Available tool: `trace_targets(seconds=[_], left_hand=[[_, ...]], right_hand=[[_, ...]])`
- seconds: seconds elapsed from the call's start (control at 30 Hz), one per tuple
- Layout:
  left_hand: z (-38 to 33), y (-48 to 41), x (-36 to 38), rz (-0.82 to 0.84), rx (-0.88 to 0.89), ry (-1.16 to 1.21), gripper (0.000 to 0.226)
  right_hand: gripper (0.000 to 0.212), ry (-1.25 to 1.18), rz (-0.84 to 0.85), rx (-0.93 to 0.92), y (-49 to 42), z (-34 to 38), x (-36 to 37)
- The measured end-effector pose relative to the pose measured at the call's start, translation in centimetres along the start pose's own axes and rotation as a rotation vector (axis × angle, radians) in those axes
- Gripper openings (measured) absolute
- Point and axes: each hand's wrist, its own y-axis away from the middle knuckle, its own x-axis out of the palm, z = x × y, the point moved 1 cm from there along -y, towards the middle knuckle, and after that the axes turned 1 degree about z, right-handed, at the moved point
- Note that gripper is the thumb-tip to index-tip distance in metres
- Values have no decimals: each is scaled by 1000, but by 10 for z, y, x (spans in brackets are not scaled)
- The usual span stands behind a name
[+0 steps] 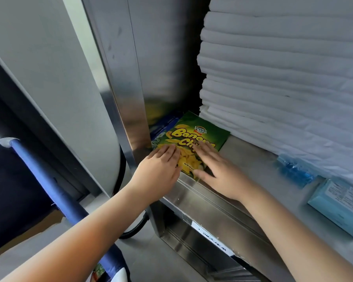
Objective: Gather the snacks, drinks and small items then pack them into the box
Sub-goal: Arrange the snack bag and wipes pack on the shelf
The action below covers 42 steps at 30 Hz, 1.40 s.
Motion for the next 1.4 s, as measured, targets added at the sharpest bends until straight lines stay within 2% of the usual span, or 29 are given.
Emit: trace_targets(seconds=[0.13, 0.3, 0.5, 0.8, 0.9, 1.13, 1.27, 1.4], left_hand=[[-11, -21, 17, 43, -104, 25, 65], [-4, -33, 29, 9, -148, 12, 59], [9, -38, 27, 29, -169, 38, 55], [4, -51, 23, 160, -295, 31, 55], [5, -52, 24, 157, -311, 87, 58], [6, -55, 21, 234, -311, 78, 62], [-1, -57, 11, 215, -221, 34, 62], [-52, -68, 6, 111, 87, 100, 59]], right_hand=[[67, 124, 28, 16, -7, -9, 9], [67, 181, -21, 20, -21, -7, 19], [58, 166, -27, 13, -37, -3, 22], [54, 90, -64, -65, -51, -10, 18], [56, 61, -125, 4, -55, -21, 16], [58, 88, -30, 48, -53, -21, 2], [60, 158, -246, 237, -6, -36, -28], [44, 262, -452, 409, 78, -52, -48]])
